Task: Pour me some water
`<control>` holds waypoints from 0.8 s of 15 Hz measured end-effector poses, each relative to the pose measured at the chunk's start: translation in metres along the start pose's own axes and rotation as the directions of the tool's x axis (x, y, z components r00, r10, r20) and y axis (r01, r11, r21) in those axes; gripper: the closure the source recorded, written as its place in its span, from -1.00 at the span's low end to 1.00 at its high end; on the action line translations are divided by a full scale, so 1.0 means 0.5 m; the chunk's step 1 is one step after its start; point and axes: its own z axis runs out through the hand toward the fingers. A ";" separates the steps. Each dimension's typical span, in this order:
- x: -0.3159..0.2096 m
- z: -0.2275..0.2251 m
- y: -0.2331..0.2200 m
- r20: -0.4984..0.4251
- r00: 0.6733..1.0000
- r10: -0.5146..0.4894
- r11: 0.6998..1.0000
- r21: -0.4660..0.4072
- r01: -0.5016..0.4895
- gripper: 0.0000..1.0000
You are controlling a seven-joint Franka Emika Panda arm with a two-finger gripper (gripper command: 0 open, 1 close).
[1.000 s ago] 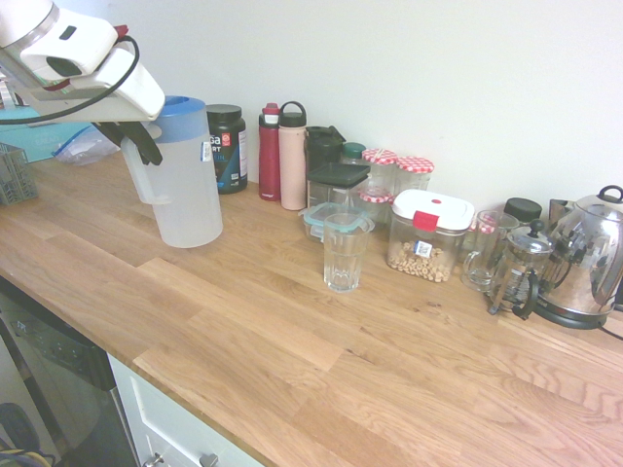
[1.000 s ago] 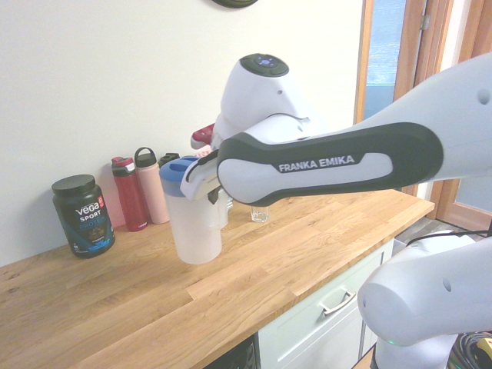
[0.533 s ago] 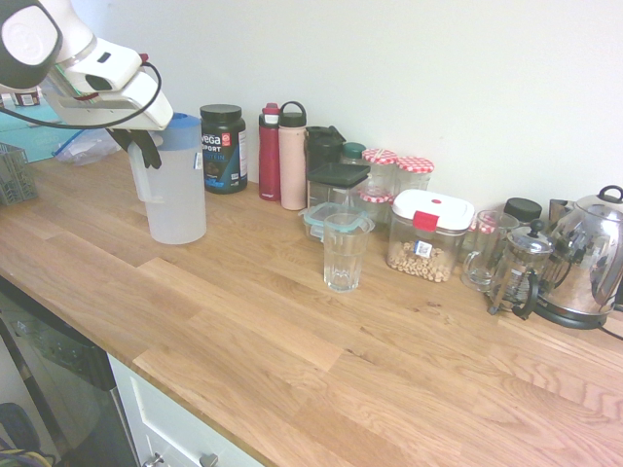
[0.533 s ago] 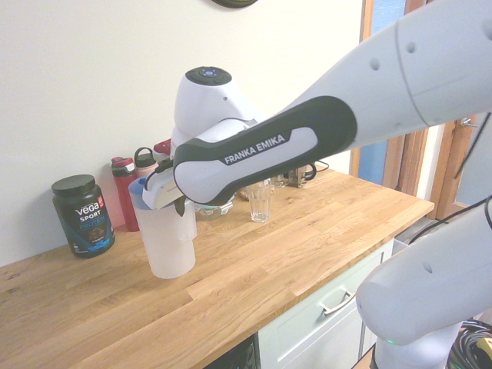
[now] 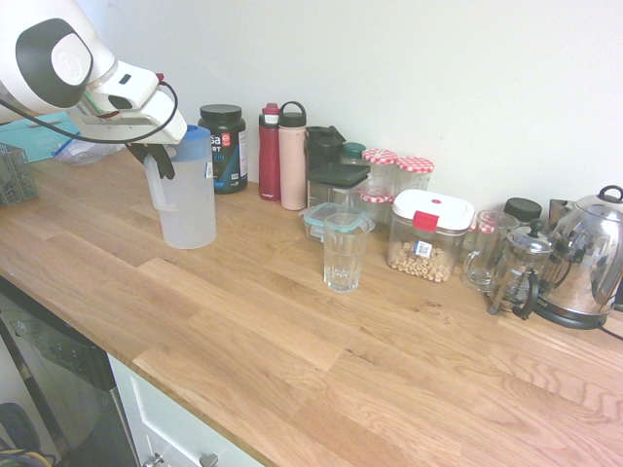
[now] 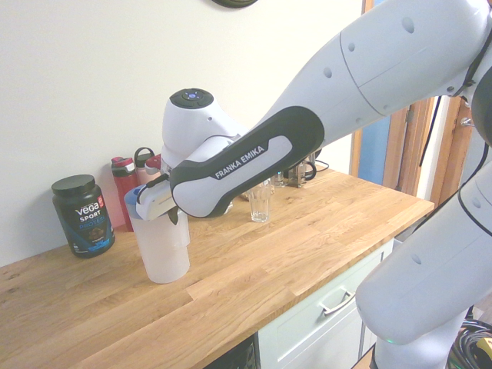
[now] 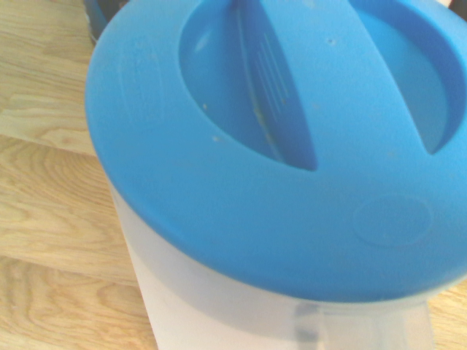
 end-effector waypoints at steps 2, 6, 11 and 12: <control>0.000 -0.001 0.000 -0.001 1.000 -0.001 1.000 0.000 0.001 -1.00; 0.007 -0.003 0.006 0.006 1.000 0.008 1.000 0.001 -0.008 -1.00; 0.003 -0.039 0.022 0.083 0.996 -0.018 1.000 -0.011 0.019 -1.00; 0.003 -0.057 0.032 0.114 0.993 -0.032 0.999 -0.015 0.033 -1.00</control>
